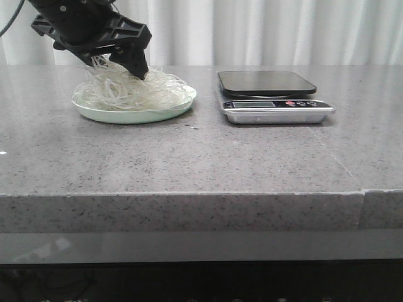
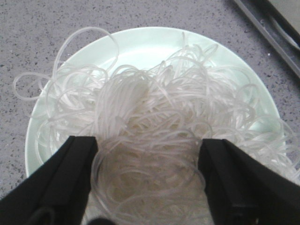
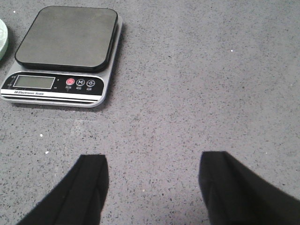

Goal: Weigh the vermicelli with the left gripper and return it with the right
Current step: 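Lower the left gripper into the vermicelli on the green plate and close it, then lift the vermicelli with the left gripper and carry it toward the scale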

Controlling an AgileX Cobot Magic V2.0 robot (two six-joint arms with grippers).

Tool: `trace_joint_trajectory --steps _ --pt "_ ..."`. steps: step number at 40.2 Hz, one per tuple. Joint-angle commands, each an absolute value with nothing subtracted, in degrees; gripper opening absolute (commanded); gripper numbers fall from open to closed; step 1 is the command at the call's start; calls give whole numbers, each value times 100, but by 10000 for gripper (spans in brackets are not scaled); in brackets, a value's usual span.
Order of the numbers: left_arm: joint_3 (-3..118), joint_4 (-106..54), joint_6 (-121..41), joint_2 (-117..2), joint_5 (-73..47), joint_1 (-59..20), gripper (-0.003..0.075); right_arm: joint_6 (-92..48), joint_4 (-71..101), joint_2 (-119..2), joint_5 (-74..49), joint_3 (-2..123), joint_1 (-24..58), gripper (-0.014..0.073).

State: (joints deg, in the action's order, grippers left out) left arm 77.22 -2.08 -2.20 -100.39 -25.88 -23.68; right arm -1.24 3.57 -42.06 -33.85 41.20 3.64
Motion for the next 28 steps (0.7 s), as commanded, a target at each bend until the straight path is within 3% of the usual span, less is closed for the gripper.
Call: trace_joint_trajectory --steps 1,9,13,28 --pt "7908 -261 -232 -9813 -2357 -2401 412 -154 309 -4238 -3038 4310 343 540" --pt "7908 -261 -232 -9813 -2394 -2401 213 -154 309 -4238 -3038 4310 343 540" --pt "7908 -261 -232 -9802 -2452 -2401 151 -154 309 -4238 -3038 4310 343 540" --pt "8467 -250 -232 -9141 -2702 -2451 155 -154 309 -4238 -3038 4310 343 540"
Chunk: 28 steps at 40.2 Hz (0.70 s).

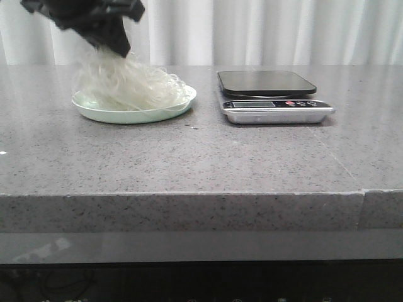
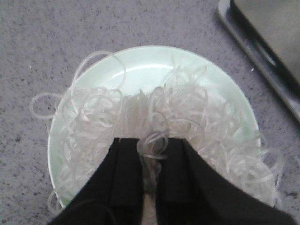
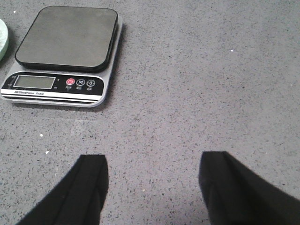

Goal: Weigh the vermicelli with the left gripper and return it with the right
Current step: 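Lift the vermicelli with the left gripper and carry it toward the scale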

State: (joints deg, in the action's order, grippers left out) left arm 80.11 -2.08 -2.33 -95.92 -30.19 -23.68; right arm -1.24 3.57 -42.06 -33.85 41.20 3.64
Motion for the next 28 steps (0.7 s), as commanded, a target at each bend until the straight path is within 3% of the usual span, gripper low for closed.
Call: trace_joint_trajectory --steps 1,13,28 --pt "8545 -250 -232 -9114 -2703 -2463 155 -154 309 -4238 -3038 4310 343 540" --pt "10120 -250 -232 -9286 -2679 -2984 155 -154 309 -4238 -3038 4310 343 540" --pt "12418 -250 -232 -10622 -2643 -3627 155 -154 309 -4238 -3038 4310 343 540"
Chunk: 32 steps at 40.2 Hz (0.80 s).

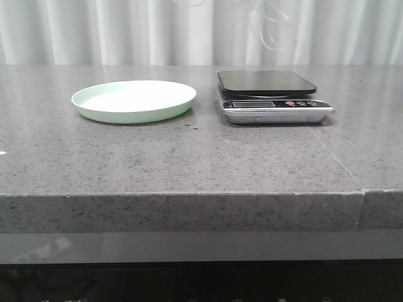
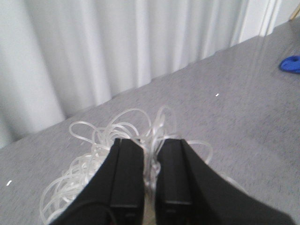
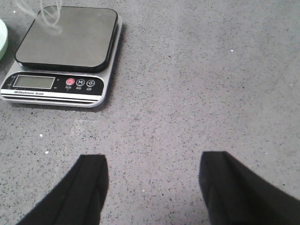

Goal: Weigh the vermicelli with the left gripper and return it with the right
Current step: 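Lift the vermicelli with the left gripper and carry it toward the scale, then lower the vermicelli onto the scale top and open the left gripper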

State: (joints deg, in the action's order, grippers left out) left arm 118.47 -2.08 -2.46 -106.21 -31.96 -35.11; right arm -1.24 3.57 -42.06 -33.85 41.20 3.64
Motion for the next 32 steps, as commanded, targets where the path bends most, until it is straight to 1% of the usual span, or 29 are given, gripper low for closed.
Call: trace_joint_trajectory --steps 1,9,16,24,26,29,32 --pt "12572 -250 -232 -10746 -2643 -3667 155 -154 309 -4238 -3038 4310 343 540" --pt "13351 -274 -232 -11585 -2606 -3772 155 -154 309 -4238 -3038 4310 343 540" --pt "13408 -426 -219 -12098 -2728 -3783 155 -154 309 -4238 -3038 4310 343 540" --pt "13408 -546 -219 -12476 -3235 -3783 169 -154 309 -4238 -3038 4310 343 540" --pt "13408 -546 -219 -12528 -3360 -3783 188 -154 309 -4238 -3038 4310 343 540" --pt "13408 -546 -219 -12604 -3501 -3783 237 -154 309 -4238 -3038 4310 343 540" --pt "13408 -546 -219 -12650 -3553 -3783 318 -154 309 -4238 -3038 4310 343 540"
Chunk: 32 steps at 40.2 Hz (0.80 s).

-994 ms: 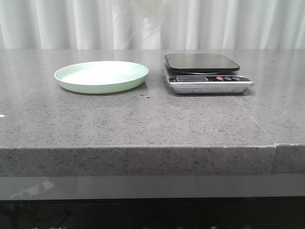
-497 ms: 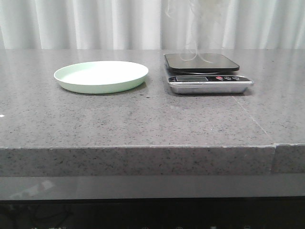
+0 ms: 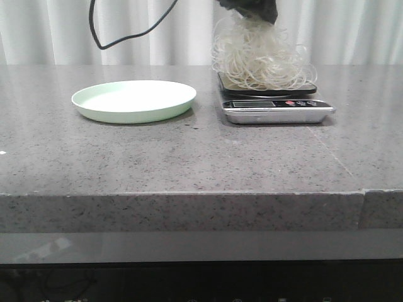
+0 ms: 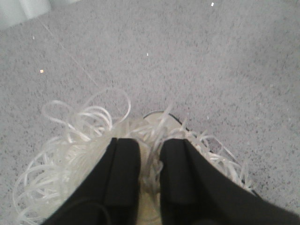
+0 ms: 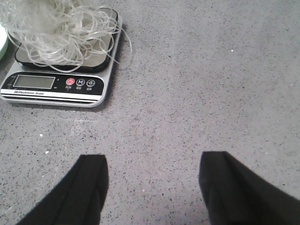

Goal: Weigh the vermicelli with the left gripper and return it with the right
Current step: 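Lower the vermicelli onto the scale top and open the left gripper, then raise the left gripper away from the scale back to rest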

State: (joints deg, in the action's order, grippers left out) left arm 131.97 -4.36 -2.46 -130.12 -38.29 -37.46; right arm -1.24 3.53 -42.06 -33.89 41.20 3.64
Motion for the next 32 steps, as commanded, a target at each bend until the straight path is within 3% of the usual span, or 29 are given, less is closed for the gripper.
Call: trace_joint_trajectory --steps 1,6,19,32 --pt "13408 -556 -219 -12650 -3553 -3794 342 -154 309 -4238 -3038 4310 343 540" --pt "13408 -557 -219 -12650 -3566 -3838 421 -154 309 -4238 -3038 4310 343 540" --pt "13408 -536 -219 -12224 -3979 -3838 421 -154 309 -4238 -3038 4310 343 540" --pt "13408 -450 -219 -11066 -4870 -3850 421 -154 309 -4238 -3038 4310 343 540"
